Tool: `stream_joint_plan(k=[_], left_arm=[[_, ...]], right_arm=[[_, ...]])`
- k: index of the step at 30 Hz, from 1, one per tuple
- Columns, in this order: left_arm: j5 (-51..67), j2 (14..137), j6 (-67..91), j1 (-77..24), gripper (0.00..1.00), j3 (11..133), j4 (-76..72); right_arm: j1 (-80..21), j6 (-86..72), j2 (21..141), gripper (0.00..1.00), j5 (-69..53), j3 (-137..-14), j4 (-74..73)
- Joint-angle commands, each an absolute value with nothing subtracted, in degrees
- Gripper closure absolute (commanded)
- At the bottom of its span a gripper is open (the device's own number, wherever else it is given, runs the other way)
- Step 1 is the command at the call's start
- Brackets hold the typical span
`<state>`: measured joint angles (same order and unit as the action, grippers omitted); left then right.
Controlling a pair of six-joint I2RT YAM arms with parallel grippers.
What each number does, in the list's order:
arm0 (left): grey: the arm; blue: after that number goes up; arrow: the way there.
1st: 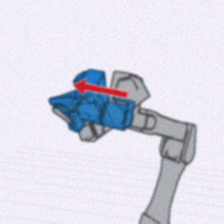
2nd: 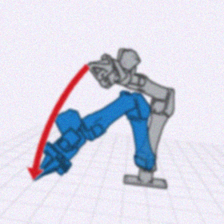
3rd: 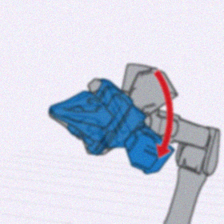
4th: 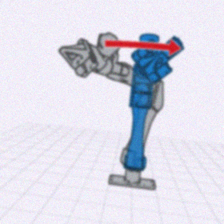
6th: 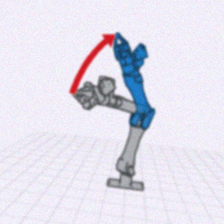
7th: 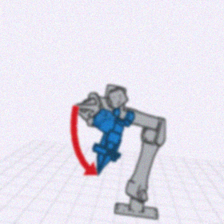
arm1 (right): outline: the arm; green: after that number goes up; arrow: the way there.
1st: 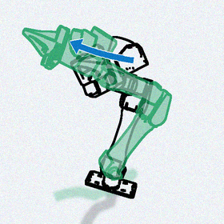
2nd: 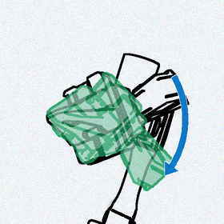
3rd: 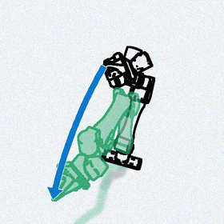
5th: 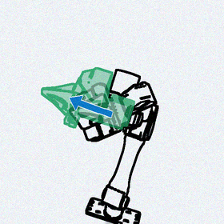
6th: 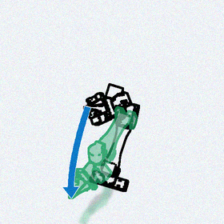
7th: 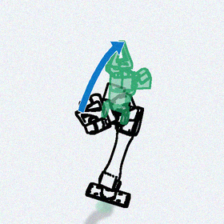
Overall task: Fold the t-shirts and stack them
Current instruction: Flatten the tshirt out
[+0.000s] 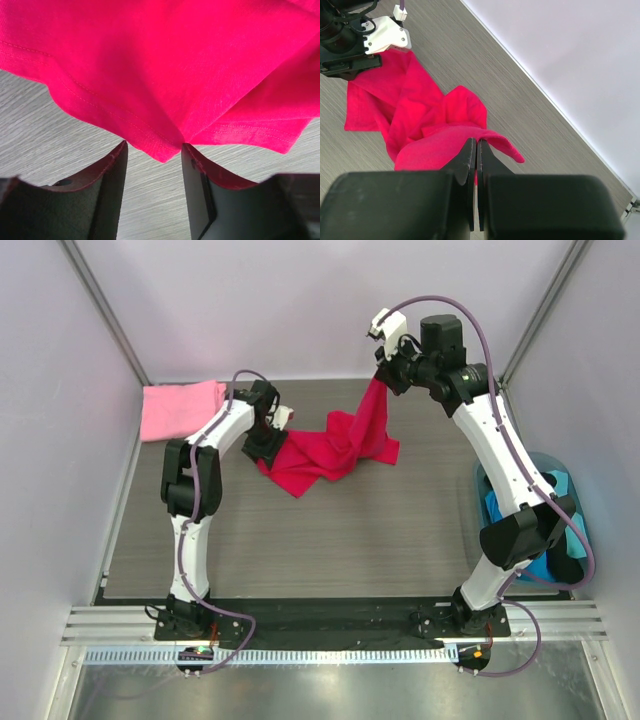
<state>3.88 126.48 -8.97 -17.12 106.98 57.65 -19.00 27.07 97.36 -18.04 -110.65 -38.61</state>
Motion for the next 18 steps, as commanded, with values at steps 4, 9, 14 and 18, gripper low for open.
stream_joint_plan(k=[4, 9, 14, 18], left_arm=[[3.78, 126.03, -9.4, -17.05, 0.59, 107.75, 58.45], [4.92, 126.04, -9.75, -17.05, 0.67, 107.58, 59.33], [4.39, 125.51, -9.58, -17.05, 0.5, 107.05, 59.59], [4.39, 126.38, -9.75, -17.05, 0.53, 107.05, 59.77]], right_arm=[[-18.98, 27.68, 95.89, 0.99, -17.49, -111.36, -36.12], [-18.98, 28.3, 95.71, 0.99, -16.61, -110.74, -36.04], [-18.98, 28.3, 96.24, 0.99, -16.61, -111.09, -36.12], [-18.98, 28.3, 96.68, 0.99, -16.79, -111.62, -36.12]])
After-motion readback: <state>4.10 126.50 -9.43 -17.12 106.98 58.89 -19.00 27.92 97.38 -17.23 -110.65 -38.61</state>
